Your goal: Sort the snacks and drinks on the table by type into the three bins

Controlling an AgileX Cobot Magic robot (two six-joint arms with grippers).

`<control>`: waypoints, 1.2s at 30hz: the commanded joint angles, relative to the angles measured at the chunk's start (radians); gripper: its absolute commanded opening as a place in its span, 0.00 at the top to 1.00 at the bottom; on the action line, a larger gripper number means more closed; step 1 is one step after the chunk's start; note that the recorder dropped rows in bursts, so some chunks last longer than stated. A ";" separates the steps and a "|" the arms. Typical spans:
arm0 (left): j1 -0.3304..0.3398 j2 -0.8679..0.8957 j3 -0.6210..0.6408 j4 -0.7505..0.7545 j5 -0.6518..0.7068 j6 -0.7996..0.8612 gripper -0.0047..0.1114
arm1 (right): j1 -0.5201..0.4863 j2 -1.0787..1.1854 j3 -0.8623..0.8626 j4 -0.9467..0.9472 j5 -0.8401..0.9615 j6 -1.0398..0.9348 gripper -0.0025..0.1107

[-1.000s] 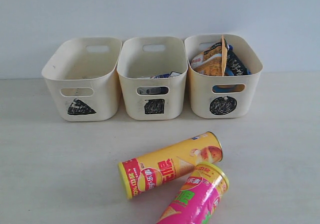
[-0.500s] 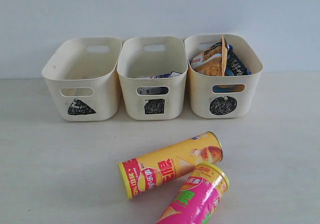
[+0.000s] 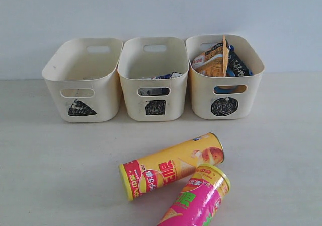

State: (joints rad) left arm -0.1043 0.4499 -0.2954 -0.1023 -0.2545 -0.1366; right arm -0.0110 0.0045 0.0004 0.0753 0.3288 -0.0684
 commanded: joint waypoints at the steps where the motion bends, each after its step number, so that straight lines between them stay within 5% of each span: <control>1: 0.002 0.190 -0.132 0.018 0.067 -0.005 0.92 | -0.008 -0.005 0.000 -0.007 -0.006 0.000 0.98; 14: -0.006 0.540 -0.403 0.166 0.301 0.013 0.92 | -0.008 -0.005 0.000 -0.007 -0.006 0.000 0.98; 25: -0.155 0.729 -0.555 0.158 0.585 0.214 0.92 | -0.008 -0.005 0.000 -0.007 -0.006 0.002 0.98; 30: -0.220 0.800 -0.630 -0.015 0.716 0.435 0.92 | -0.008 -0.005 0.000 -0.007 -0.006 0.002 0.98; 36: -0.237 0.890 -0.707 -0.452 0.969 0.883 0.92 | -0.008 -0.005 0.000 -0.007 -0.006 0.002 0.98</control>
State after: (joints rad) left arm -0.3354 1.3151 -0.9811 -0.4225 0.6247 0.6047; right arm -0.0110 0.0045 0.0004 0.0753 0.3288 -0.0667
